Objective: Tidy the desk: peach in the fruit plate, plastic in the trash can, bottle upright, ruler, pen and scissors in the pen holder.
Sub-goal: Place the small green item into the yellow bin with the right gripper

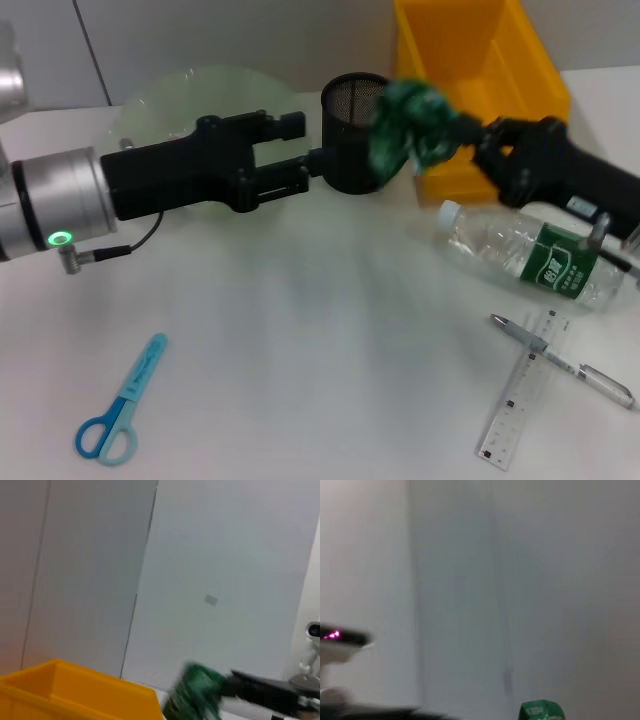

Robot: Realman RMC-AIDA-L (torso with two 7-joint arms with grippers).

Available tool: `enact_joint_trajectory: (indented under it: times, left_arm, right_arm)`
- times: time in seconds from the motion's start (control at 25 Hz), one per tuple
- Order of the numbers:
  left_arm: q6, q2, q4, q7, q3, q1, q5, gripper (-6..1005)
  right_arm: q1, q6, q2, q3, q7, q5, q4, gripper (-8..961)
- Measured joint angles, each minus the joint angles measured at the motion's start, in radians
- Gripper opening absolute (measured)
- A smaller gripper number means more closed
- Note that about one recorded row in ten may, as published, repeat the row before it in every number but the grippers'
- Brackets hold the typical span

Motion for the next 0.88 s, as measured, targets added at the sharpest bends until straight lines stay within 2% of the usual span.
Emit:
enact_joint_trajectory:
  times: [0.16,0.24,0.36,0.44,0.48,0.64,0.76,0.88]
  left_arm:
    - [0.016,0.001,0.002,-0.001,-0.008,0.026,-0.004,561]
    - [0.016,0.001,0.002,-0.001,-0.008,0.026,-0.004,602]
    - [0.025,0.001,-0.006,-0.001,-0.007,0.061,-0.004,699]
    - [0.026,0.001,-0.007,-0.001,-0.004,0.065,-0.004,776]
    - [0.027,0.0,-0.007,-0.002,-0.001,0.071,-0.004,814]
    - [0.027,0.0,-0.008,-0.003,0.003,0.081,0.0,814]
    - [0.017,0.001,-0.012,0.01,0.002,0.11,0.004,815]
    - [0.013,0.001,-0.013,0.013,-0.003,0.125,0.005,815]
  right_arm:
    - [0.005,0.075,0.02,0.172,-0.019,0.002,-0.002,-1]
    - [0.017,0.125,0.023,0.26,-0.027,0.004,0.001,-1]
    - [0.044,0.208,0.024,0.369,-0.037,0.006,0.008,2]
    - [0.061,0.259,0.024,0.4,-0.039,0.011,0.009,4]
    - [0.071,0.283,0.024,0.406,-0.04,0.014,0.01,5]
    - [0.115,0.388,0.022,0.374,-0.025,0.008,0.01,10]
    - [0.147,0.489,0.017,0.267,0.031,-0.005,0.005,13]
    - [0.152,0.509,0.017,0.176,0.053,-0.003,-0.008,48]
